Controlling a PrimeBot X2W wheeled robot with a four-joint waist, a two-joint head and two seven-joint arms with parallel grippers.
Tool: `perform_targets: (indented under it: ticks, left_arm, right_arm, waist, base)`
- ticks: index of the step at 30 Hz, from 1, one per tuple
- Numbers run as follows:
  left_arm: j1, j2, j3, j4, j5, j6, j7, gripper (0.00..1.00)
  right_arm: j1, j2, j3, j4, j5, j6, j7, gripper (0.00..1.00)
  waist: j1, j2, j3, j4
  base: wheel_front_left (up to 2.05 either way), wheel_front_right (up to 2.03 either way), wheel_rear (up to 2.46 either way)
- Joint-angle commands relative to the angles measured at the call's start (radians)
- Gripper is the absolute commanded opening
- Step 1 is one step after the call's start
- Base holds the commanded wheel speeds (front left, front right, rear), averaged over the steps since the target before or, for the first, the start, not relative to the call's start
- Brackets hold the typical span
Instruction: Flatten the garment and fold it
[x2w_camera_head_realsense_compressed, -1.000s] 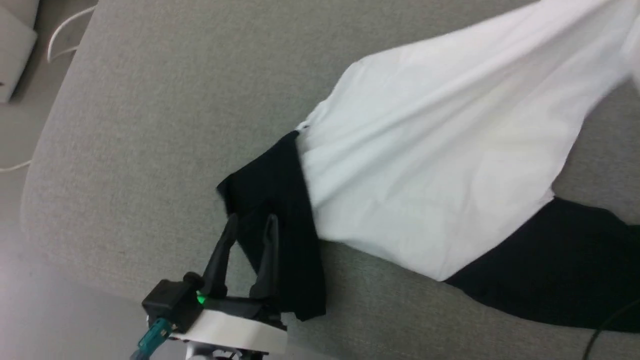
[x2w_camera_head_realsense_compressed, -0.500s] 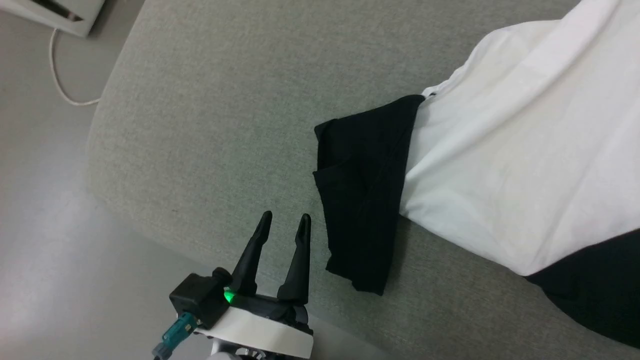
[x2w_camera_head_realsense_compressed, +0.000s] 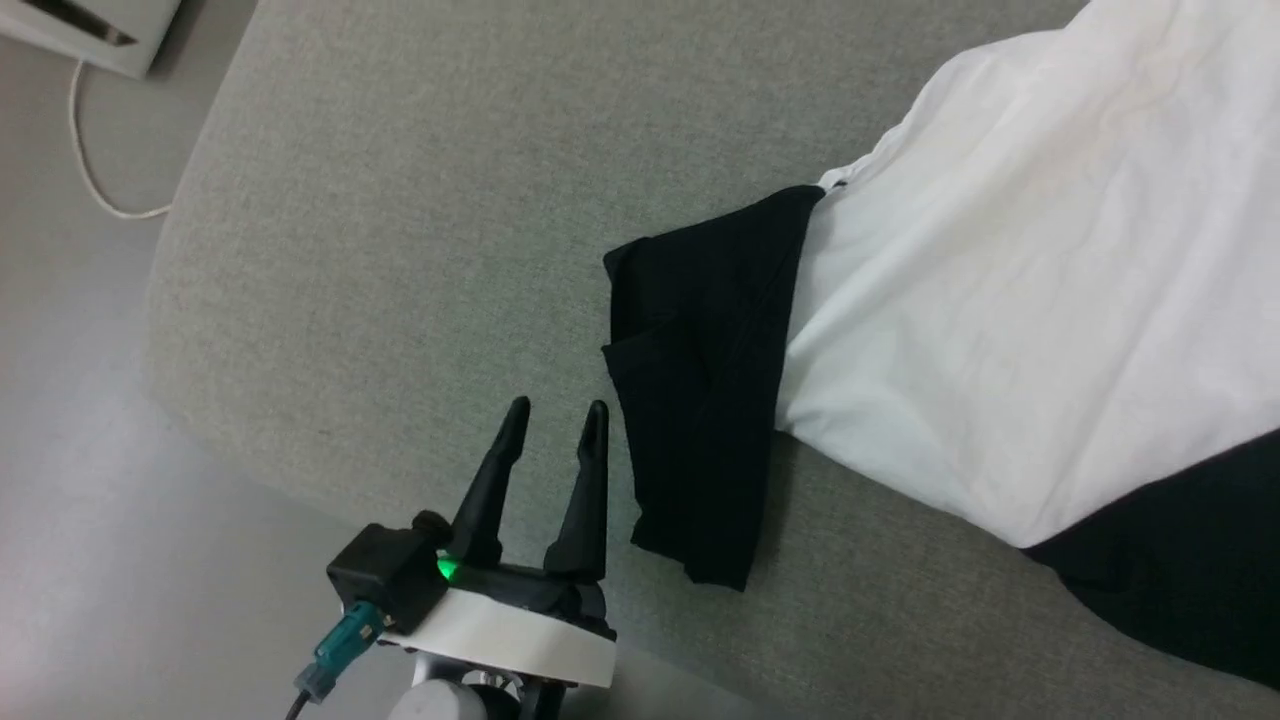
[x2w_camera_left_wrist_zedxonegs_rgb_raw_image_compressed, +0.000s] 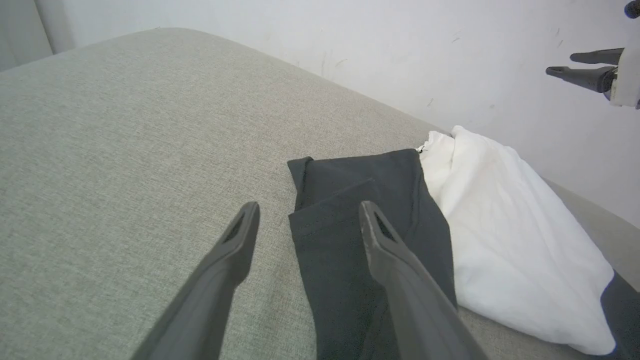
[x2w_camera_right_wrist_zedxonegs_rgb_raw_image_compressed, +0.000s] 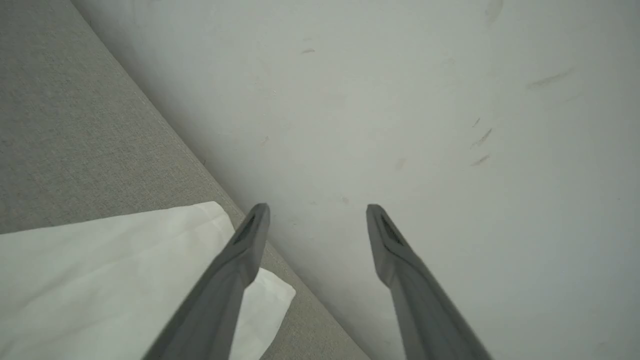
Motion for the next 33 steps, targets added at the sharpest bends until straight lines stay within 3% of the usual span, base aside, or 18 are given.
perform_targets:
  ticks: [1, 5, 9, 17, 21, 26, 30, 33]
  left_arm:
    - [-0.003, -0.002, 0.009, 0.006, 0.007, 0.005, -0.005, 1.00]
    - [0.018, -0.002, 0.027, 0.011, 0.021, 0.008, -0.005, 1.00]
    - [0.038, -0.002, 0.048, 0.007, 0.033, 0.012, -0.005, 1.00]
    - [0.077, -0.002, 0.084, -0.005, 0.051, 0.016, -0.005, 1.00]
    - [0.099, -0.002, 0.089, -0.005, 0.052, 0.013, -0.005, 1.00]
    - [0.112, -0.002, 0.083, -0.001, 0.046, 0.010, -0.005, 1.00]
    - [0.117, -0.002, 0.084, 0.005, 0.051, 0.007, -0.005, 1.00]
    - [0.119, -0.002, 0.087, 0.008, 0.054, 0.005, -0.005, 1.00]
  right_arm:
    - [0.026, 0.017, -0.018, -0.001, 0.027, -0.002, 0.011, 1.00]
    - [0.111, 0.073, -0.085, -0.041, 0.138, -0.002, 0.067, 1.00]
    - [0.233, 0.104, -0.152, -0.155, 0.253, -0.002, 0.148, 1.00]
    - [0.620, 0.090, -0.348, -0.535, 0.381, -0.002, 0.407, 1.00]
    - [0.849, 0.092, -0.495, -0.748, 0.352, -0.002, 0.474, 1.00]
    - [1.141, 0.224, -0.646, -0.942, 0.296, -0.002, 0.440, 1.00]
    - [1.303, 0.326, -0.645, -1.004, 0.243, -0.002, 0.316, 1.00]
    - [1.347, 0.336, -0.605, -0.994, 0.209, -0.002, 0.239, 1.00]
  waist:
    - [0.0000, 0.0000, -0.063, -0.058]
    - [0.0000, 0.0000, -0.109, -0.088]
    - [0.0000, 0.0000, -0.142, -0.114]
    - [0.0000, 0.0000, -0.193, -0.172]
    - [0.0000, 0.0000, -0.229, -0.211]
    - [0.0000, 0.0000, -0.262, -0.245]
    - [0.0000, 0.0000, -0.270, -0.262]
    - [0.0000, 0.0000, -0.272, -0.266]
  base:
    - [0.00, 0.00, 0.00]
    - [0.00, 0.00, 0.00]
    - [0.00, 0.00, 0.00]
    - [0.00, 0.00, 0.00]
    - [0.00, 0.00, 0.00]
    - [0.00, 0.00, 0.00]
    - [0.00, 0.00, 0.00]
    - [0.00, 0.00, 0.00]
